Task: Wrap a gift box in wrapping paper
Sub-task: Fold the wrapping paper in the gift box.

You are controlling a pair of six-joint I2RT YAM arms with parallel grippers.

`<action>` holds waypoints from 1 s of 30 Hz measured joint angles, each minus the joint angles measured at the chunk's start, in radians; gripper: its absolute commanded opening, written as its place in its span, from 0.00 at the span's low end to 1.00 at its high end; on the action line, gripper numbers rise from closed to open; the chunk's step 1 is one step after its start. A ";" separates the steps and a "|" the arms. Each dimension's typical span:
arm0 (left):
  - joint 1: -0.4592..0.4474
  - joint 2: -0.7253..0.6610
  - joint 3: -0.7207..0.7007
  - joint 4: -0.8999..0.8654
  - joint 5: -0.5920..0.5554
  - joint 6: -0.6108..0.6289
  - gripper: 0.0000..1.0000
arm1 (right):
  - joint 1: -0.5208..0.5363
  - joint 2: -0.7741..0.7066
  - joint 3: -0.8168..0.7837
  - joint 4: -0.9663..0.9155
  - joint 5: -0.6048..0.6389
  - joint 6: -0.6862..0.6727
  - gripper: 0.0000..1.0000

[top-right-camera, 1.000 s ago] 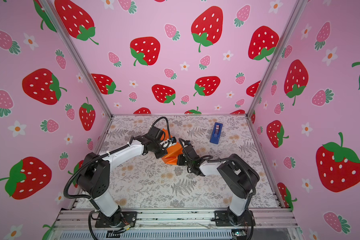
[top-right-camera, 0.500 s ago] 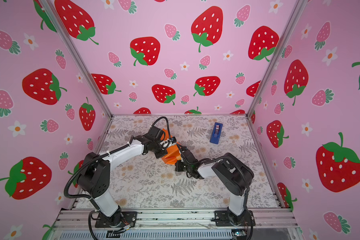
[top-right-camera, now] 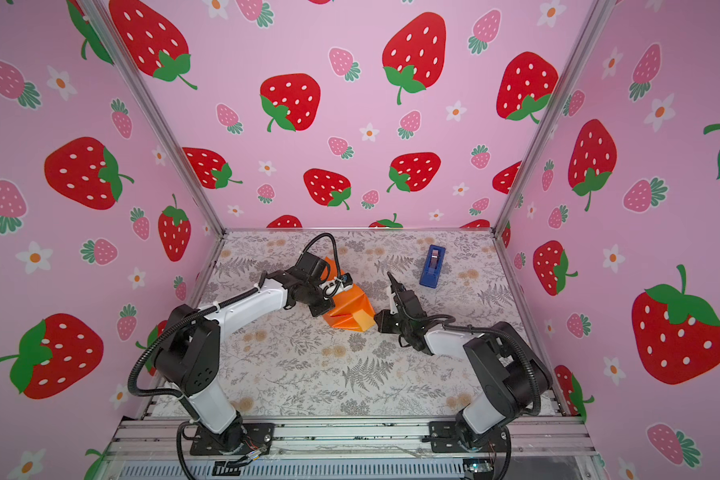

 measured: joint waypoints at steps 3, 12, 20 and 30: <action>0.001 0.000 0.000 0.000 0.002 0.000 0.00 | -0.068 0.035 0.023 0.021 -0.095 -0.060 0.36; 0.001 0.005 0.007 -0.008 0.003 0.000 0.00 | -0.110 0.244 0.115 0.108 -0.332 -0.143 0.45; 0.001 0.012 0.019 -0.022 0.003 0.000 0.00 | -0.102 0.305 0.166 0.134 -0.392 -0.151 0.43; 0.002 0.013 0.023 -0.026 0.003 0.000 0.00 | -0.010 0.316 0.203 0.152 -0.431 -0.139 0.44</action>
